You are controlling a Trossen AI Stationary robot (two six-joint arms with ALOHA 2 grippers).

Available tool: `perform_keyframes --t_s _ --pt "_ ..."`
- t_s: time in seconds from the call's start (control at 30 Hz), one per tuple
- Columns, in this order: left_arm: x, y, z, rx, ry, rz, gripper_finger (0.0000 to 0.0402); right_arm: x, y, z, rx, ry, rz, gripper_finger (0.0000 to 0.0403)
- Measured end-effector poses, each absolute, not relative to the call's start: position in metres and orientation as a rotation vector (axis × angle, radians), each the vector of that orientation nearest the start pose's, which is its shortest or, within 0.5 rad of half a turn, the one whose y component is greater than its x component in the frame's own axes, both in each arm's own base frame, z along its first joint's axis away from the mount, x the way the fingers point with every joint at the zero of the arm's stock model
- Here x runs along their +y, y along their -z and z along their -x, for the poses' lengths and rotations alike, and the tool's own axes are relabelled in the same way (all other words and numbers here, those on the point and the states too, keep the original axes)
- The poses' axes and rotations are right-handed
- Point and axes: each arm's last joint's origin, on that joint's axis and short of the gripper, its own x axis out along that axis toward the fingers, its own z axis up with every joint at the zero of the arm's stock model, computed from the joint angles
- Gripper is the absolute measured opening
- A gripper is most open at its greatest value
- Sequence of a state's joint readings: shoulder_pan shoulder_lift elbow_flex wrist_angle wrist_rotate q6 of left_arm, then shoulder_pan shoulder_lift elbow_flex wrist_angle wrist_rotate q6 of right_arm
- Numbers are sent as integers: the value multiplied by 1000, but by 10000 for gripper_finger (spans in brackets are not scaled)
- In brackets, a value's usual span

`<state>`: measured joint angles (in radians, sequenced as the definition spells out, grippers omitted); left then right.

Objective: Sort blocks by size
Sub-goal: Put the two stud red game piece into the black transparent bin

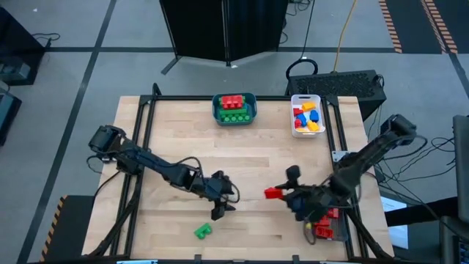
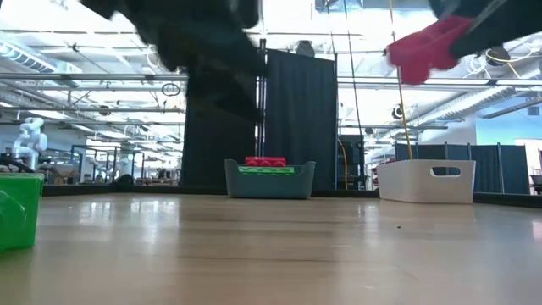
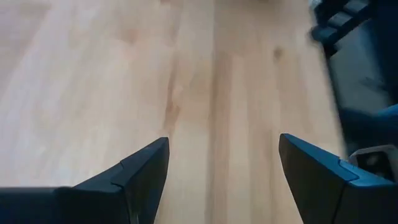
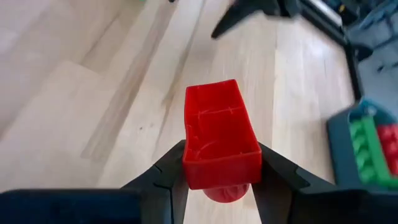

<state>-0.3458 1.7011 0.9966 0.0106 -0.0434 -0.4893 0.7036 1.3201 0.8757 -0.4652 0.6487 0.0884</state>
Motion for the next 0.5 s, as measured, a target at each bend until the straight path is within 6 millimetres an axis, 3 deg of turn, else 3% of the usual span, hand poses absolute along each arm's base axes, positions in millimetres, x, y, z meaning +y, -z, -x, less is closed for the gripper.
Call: perform_keyframes --t_s 0.17,0.5 --pt "-139 -191 -316 773 40 252 278 148 -258 -177 703 -35 295 126" --pt "-175 -186 -291 857 118 199 278 141 -279 -133 847 -211 -141 129"
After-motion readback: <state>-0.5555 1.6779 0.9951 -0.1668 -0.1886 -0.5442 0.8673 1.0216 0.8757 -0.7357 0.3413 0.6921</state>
